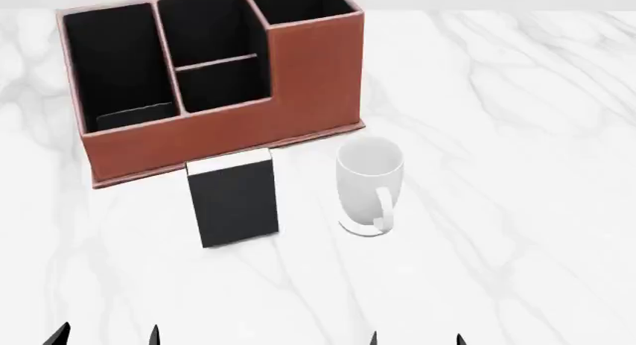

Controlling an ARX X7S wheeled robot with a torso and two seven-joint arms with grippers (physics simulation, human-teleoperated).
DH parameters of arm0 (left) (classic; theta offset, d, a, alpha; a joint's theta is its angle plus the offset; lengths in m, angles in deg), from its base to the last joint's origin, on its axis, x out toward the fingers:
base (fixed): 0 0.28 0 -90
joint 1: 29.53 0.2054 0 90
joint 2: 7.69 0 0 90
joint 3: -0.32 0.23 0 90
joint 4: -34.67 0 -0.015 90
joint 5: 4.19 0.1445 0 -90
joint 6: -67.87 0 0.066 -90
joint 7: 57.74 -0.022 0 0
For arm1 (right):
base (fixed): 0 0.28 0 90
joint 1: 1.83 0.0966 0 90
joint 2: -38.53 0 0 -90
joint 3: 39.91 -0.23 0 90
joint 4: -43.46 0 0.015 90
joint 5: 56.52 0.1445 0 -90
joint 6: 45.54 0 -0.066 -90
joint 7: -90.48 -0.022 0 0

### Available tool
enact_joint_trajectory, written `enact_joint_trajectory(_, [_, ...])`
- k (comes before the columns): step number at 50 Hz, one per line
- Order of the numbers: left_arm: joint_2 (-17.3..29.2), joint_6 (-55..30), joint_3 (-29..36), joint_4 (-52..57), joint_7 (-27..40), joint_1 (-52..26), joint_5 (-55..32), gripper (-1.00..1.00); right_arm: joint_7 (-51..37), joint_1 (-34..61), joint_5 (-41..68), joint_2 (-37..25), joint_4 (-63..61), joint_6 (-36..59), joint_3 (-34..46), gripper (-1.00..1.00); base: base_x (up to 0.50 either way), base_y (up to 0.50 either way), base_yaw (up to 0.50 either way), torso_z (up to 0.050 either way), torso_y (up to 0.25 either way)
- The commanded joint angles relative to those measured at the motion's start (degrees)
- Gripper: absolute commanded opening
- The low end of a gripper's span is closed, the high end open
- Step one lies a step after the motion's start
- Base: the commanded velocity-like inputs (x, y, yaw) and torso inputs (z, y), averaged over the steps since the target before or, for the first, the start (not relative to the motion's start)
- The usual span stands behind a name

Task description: Pick up the book and place it in the front compartment of the caddy.

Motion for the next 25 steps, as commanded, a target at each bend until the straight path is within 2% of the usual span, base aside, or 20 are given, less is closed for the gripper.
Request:
enact_joint_trajectory(1, [0.90, -0.46, 1.21, -0.17, 1.39, -0.23, -0.36, 1.00, -1.13, 0.31, 0.84, -0.87, 0.35, 0.26, 1.23, 1.00, 0.00, 0.00, 0.00, 0.000, 0.000])
enact_joint_trajectory(25, [3.95, -0.67, 5.07, -1.75, 6.16, -1.24, -1.13, 1.00, -4.39, 1.40, 3.78, -3.77, 1.21, -0.11, 5.11, 1.00, 0.00, 0.00, 0.00, 0.000, 0.000])
